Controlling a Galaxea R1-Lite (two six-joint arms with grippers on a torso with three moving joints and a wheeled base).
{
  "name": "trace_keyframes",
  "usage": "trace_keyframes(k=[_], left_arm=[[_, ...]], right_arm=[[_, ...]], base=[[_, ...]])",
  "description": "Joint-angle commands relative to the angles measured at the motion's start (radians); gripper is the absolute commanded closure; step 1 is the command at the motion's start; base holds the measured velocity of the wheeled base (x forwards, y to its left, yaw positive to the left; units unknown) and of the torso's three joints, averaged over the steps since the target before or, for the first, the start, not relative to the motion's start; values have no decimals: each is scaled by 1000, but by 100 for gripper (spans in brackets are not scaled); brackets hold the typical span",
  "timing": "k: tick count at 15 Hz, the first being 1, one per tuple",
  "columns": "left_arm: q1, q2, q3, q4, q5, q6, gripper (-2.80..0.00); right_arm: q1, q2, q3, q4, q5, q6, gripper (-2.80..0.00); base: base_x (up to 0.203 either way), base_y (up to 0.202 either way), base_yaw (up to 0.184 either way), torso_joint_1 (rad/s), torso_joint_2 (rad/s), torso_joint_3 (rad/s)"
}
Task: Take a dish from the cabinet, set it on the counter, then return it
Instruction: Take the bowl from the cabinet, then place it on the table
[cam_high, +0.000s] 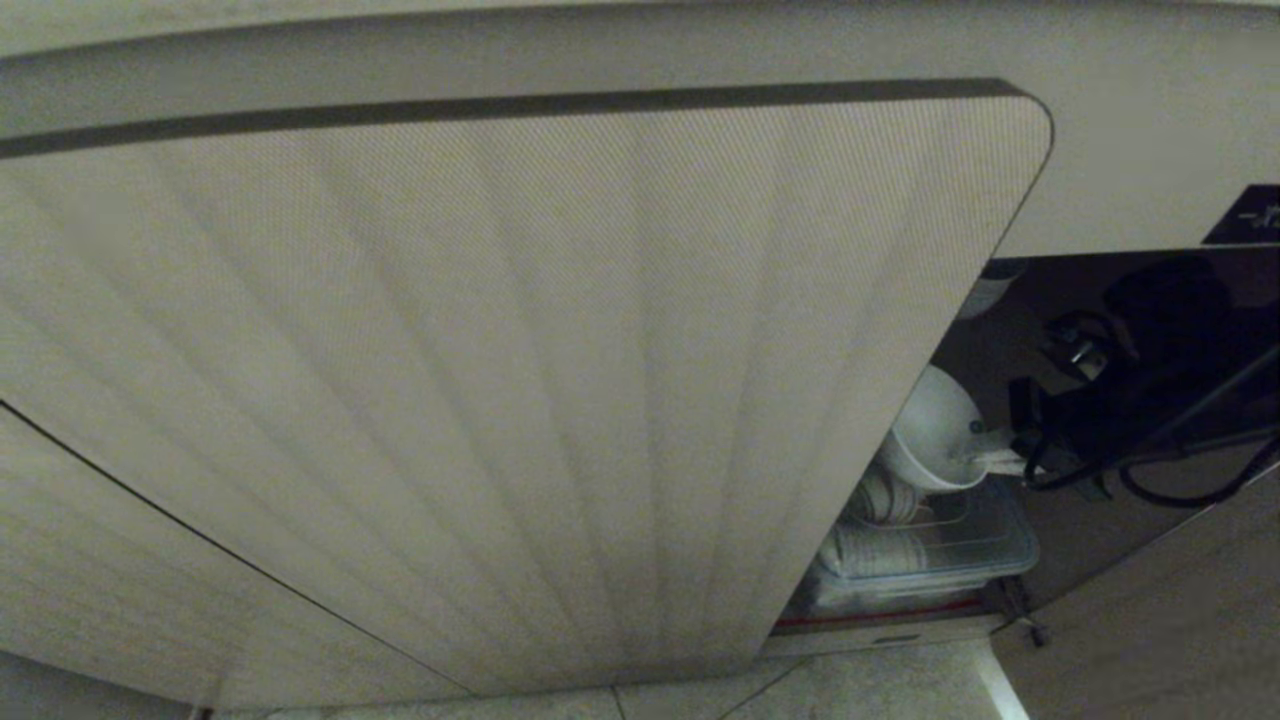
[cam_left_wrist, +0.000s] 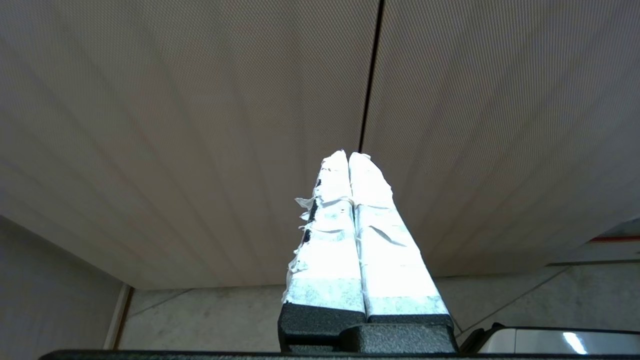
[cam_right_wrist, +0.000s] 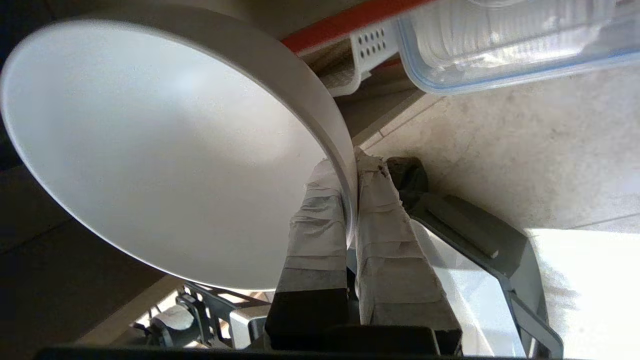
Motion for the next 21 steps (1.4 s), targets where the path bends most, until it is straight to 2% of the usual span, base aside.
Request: trace_keyframes(k=[1,9,12,17,21], left_arm=[[1,0,0,0,0,-1,0],[1,0,0,0,0,-1,0],[1,0,0,0,0,-1,0],[1,0,0,0,0,-1,0],[1,0,0,0,0,-1,0]], right_arm=[[0,-5,16,5,4,-13,0],[0,-48,33,11,1,-16,0],[0,-78,64,52,1,-89,0],[0,-143,120,85,-2,-107,0],[-1,-208,178,127,-3,-181,0]], base=[[0,0,0,0,0,0],[0,0,0,0,0,0],[0,0,0,0,0,0],[0,0,0,0,0,0],[0,0,0,0,0,0]])
